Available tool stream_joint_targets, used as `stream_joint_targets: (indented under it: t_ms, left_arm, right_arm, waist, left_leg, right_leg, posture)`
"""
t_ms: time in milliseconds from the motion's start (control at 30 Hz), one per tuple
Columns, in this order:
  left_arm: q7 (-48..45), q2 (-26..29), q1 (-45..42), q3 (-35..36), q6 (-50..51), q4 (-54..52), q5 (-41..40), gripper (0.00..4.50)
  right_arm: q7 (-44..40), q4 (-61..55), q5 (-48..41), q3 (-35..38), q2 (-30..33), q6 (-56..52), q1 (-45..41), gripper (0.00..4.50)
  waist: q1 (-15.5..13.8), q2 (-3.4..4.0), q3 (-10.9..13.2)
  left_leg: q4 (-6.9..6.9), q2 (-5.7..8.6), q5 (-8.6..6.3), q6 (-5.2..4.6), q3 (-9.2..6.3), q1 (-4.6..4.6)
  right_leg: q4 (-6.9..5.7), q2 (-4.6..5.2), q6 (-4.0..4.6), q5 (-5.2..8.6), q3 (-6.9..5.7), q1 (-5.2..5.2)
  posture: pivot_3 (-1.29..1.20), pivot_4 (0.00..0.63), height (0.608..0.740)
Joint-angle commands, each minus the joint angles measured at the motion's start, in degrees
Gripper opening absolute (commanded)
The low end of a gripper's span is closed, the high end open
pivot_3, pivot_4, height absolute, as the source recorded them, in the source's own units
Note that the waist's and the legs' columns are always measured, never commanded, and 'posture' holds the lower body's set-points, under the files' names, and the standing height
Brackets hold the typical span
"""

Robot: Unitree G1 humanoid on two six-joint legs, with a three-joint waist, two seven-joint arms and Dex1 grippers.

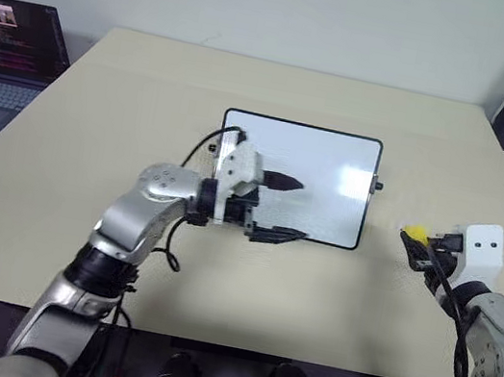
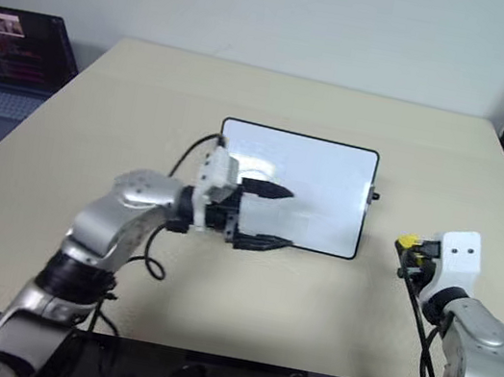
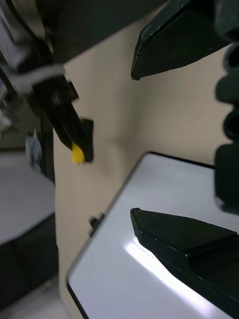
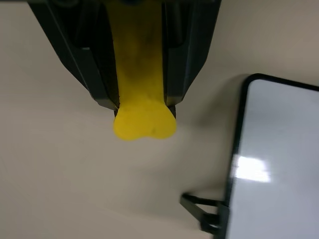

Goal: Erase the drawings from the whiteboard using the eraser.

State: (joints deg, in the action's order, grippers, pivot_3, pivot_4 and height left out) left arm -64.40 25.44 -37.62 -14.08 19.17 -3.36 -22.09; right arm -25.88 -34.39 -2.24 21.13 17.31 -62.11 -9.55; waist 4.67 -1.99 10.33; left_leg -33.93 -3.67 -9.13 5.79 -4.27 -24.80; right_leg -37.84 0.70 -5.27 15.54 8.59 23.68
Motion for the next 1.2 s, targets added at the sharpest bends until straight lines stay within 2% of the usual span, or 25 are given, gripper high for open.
stream_joint_targets:
  t_ms: [33, 233, 433, 667, 767, 800, 900, 1000, 1100, 1200]
  left_arm:
    - [-3.9, -1.2, -3.1, -2.7, -2.7, 2.3, 1.6, 4.50]
    - [-7.2, -2.1, -4.3, -5.7, -5.6, 5.3, 4.5, 4.50]
    - [-6.9, -2.0, -3.2, -4.9, -5.9, 5.2, 5.4, 4.50]
    - [-4.4, -0.7, -0.6, -2.9, -5.0, 3.7, 5.4, 4.50]
    - [-1.3, 0.8, 2.9, 1.2, -0.9, 1.1, 2.9, 4.50]
    - [-0.1, 1.5, 4.0, 3.0, 0.8, 0.2, 1.9, 4.50]
    - [4.2, 3.6, 7.9, 8.4, 5.2, -3.1, -0.1, 4.50]
    - [10.7, 4.9, 14.3, 16.1, 11.0, -8.9, -4.0, 4.50]
    - [28.2, -3.2, 20.7, 27.2, 10.6, -16.3, -5.3, 4.50]
    - [37.2, -7.5, 29.5, 30.3, 10.0, -24.6, -2.3, 4.50]
  right_arm:
    - [1.7, 2.5, -1.1, -0.7, 0.8, 3.7, -0.3, 0.85]
    - [5.2, 10.7, -2.3, -1.0, 0.5, 8.6, -2.6, 0.85]
    - [7.1, 20.0, -1.9, -2.6, 2.1, 14.3, -5.2, 0.85]
    - [7.3, 27.6, -3.4, -2.7, 3.6, 19.7, -7.3, 3.20]
    - [7.6, 22.7, -5.9, 0.0, 3.7, 18.5, -6.7, 4.31]
    - [7.6, 19.9, -6.9, 1.0, 3.9, 17.8, -6.0, 4.48]
    - [5.2, 10.6, -12.2, 3.2, 3.9, 15.4, -2.3, 4.48]
    - [2.1, -0.1, -16.6, 1.2, 3.5, 14.7, 5.3, 4.48]
    - [2.1, -6.2, -17.9, -2.0, -1.4, 21.5, 15.1, 4.48]
    - [1.7, -5.5, -14.0, -5.9, -3.3, 31.7, 23.5, 4.48]
  waist:
    - [0.2, 0.02, 0.0]
    - [0.3, 0.05, 0.0]
    - [0.2, 0.06, 0.0]
    - [0.3, 0.10, 0.0]
    - [0.3, 0.17, 0.1]
    - [0.3, 0.20, 0.1]
    - [0.3, 0.26, 0.1]
    - [0.3, 0.28, 0.1]
    - [0.1, 0.27, 0.1]
    - [-0.1, 0.22, 0.1]
  left_leg:
    - [0.01, 0.01, 0.00, 0.00, 0.00, 0.00]
    - [0.03, 0.01, 0.00, -0.01, -0.01, -0.01]
    - [0.01, 0.01, 0.00, -0.02, -0.02, 0.00]
    - [0.01, 0.01, 0.00, -0.02, -0.03, 0.01]
    - [0.01, 0.01, 0.00, -0.02, -0.03, 0.00]
    - [0.02, 0.01, 0.00, -0.02, -0.04, 0.01]
    - [0.03, 0.01, 0.00, -0.02, -0.09, 0.01]
    - [0.06, -0.01, -0.01, -0.03, -0.14, 0.01]
    - [0.10, -0.03, -0.03, -0.03, -0.17, 0.03]
    - [0.02, -0.01, -0.04, -0.01, -0.19, 0.03]
  right_leg:
    - [0.00, 0.00, 0.00, 0.00, 0.02, 0.00]
    - [0.00, -0.01, -0.03, 0.00, 0.02, -0.01]
    - [0.00, -0.01, -0.04, -0.01, 0.02, -0.05]
    - [-0.02, -0.02, -0.12, -0.05, 0.02, -0.06]
    - [-0.02, -0.02, -0.12, -0.05, 0.03, -0.06]
    - [-0.04, -0.02, -0.14, -0.05, 0.03, -0.06]
    - [-0.12, -0.02, -0.25, 0.00, -0.01, -0.05]
    - [-0.11, -0.03, -0.24, 0.04, -0.07, -0.07]
    - [-0.08, -0.02, -0.18, 0.14, -0.14, -0.14]
    - [-0.03, 0.02, -0.14, 0.15, -0.15, -0.22]
  posture:
    - [0.00, 0.150, 0.740]
    - [0.00, 0.150, 0.740]
    - [0.00, 0.150, 0.740]
    - [0.00, 0.150, 0.740]
    - [0.00, 0.150, 0.740]
    - [0.00, 0.150, 0.740]
    - [0.00, 0.150, 0.740]
    - [0.00, 0.150, 0.740]
    - [0.00, 0.150, 0.740]
    - [0.00, 0.150, 0.740]
